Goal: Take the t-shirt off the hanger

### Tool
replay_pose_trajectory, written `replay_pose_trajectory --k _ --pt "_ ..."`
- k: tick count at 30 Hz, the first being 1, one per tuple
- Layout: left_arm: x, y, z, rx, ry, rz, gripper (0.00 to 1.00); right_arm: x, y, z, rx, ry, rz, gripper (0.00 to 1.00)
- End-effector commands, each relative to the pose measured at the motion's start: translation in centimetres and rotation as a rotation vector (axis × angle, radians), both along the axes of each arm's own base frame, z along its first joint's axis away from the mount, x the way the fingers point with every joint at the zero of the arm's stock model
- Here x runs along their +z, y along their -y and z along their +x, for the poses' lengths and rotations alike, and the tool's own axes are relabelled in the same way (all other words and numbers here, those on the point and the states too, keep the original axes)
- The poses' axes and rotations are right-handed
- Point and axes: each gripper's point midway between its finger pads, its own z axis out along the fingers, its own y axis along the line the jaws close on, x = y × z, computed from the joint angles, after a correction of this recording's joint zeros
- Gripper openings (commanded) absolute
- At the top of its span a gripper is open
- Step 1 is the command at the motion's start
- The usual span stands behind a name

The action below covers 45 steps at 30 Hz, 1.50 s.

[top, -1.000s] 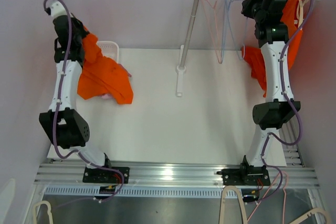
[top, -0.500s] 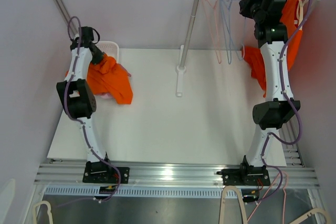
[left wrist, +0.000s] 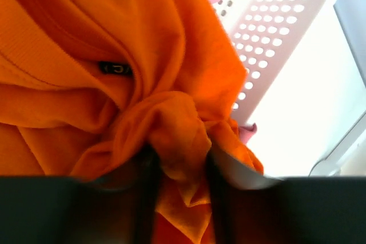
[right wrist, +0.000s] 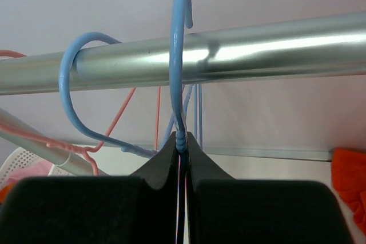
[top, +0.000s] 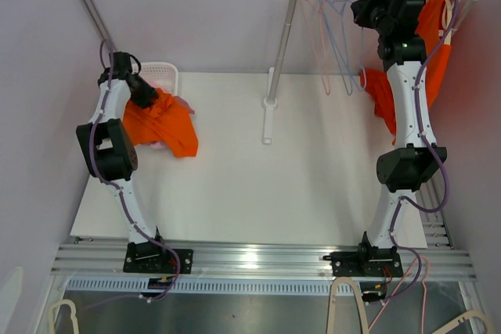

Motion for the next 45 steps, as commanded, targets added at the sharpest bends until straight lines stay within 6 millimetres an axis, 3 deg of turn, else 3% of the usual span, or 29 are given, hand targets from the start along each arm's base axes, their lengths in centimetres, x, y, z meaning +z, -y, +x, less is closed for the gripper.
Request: replay_pose_trajectory --k 1,2,3,4,7,9,11,12,13,15,17,18,19,20,21,23,25,27,31,33,34,35,37,45 --pt "6.2 0.8 -0.3 -0.063 0.132 -0.001 0.44 1.0 -1.2 -0.1 0.084 0.057 -0.014 0.00" --pt "7.0 0.6 -0.3 -0.054 0.141 0.010 0.58 1.2 -1.4 -0.4 0.096 0.059 -0.013 0.00" --pt "8.2 0.6 -0.6 -0.053 0.151 0.014 0.65 1.2 -1.7 -0.5 0.116 0.061 -0.008 0.00" --pt "8.6 0.6 -0.8 -0.050 0.148 0.013 0.88 1.0 -2.0 -0.6 0.130 0.055 -0.005 0.00" --pt "11.1 1.1 -1.3 -0.065 0.173 0.008 0.99 0.9 -2.6 -0.9 0.139 0.047 -0.005 0.00" --pt "12.1 1.6 -1.7 -0.091 0.199 -0.002 1.00 0.8 -2.7 -1.0 0.136 0.042 -0.010 0.02" --pt "14.8 2.1 -2.1 -0.111 0.274 0.001 1.00 0.9 -2.4 -1.1 0.124 0.040 -0.015 0.14" --pt "15.0 2.4 -2.5 -0.115 0.281 -0.004 0.99 0.8 -2.2 -1.1 0.112 0.033 -0.015 0.26" --pt "17.1 2.6 -3.0 -0.116 0.330 0.006 0.99 0.8 -2.0 -1.2 0.104 0.032 -0.018 0.33" --pt "18.6 2.8 -3.8 -0.113 0.360 0.004 0.99 0.8 -1.3 -1.3 0.081 0.024 -0.017 0.49" --pt "21.1 3.4 -5.0 -0.119 0.417 -0.002 1.00 1.3 -0.5 -1.7 0.054 0.028 -0.019 0.59" --pt "21.5 3.8 -5.5 -0.127 0.437 -0.019 1.00 1.6 0.4 -1.8 0.025 0.029 -0.020 0.71" --pt "22.6 5.3 -5.9 -0.186 0.481 -0.065 1.00 2.1 0.9 -2.2 0.018 0.036 -0.014 0.75" --pt "24.9 6.2 -6.9 -0.218 0.552 -0.077 1.00 2.4 0.8 -2.4 0.027 0.033 0.012 0.76" --pt "23.6 6.8 -7.0 -0.222 0.552 -0.119 1.00 2.8 3.3 -2.7 -0.005 0.038 0.029 0.78" --pt "24.7 7.9 -8.1 -0.262 0.602 -0.149 0.99 4.1 3.7 -4.1 0.012 0.050 0.059 0.79" --pt "27.4 8.8 -9.6 -0.296 0.703 -0.120 0.99 4.3 5.1 -5.0 -0.030 0.037 0.058 0.79" --pt "29.6 9.2 -11.2 -0.300 0.771 -0.071 1.00 5.8 5.7 -6.8 -0.055 0.066 0.044 0.81" --pt "32.0 9.8 -13.5 -0.302 0.836 -0.017 0.99 6.9 7.9 -9.1 -0.158 0.083 0.023 0.82" --pt "32.7 10.5 -14.3 -0.305 0.859 -0.010 0.99 7.2 10.0 -9.7 -0.264 0.086 0.001 0.84" --pt "34.0 10.9 -15.3 -0.312 0.902 0.000 0.99 7.4 10.7 -9.8 -0.298 0.088 -0.027 0.84" --pt "33.8 11.2 -15.6 -0.312 0.907 -0.001 1.00 7.5 11.8 -10.2 -0.352 0.084 -0.039 0.84" --pt "35.8 12.3 -17.0 -0.325 0.987 0.015 1.00 7.1 13.2 -10.2 -0.416 0.066 -0.079 0.84" --pt "37.6 17.7 -18.4 -0.449 1.117 -0.018 1.00 5.0 18.4 -9.4 -0.552 0.005 -0.134 0.83"
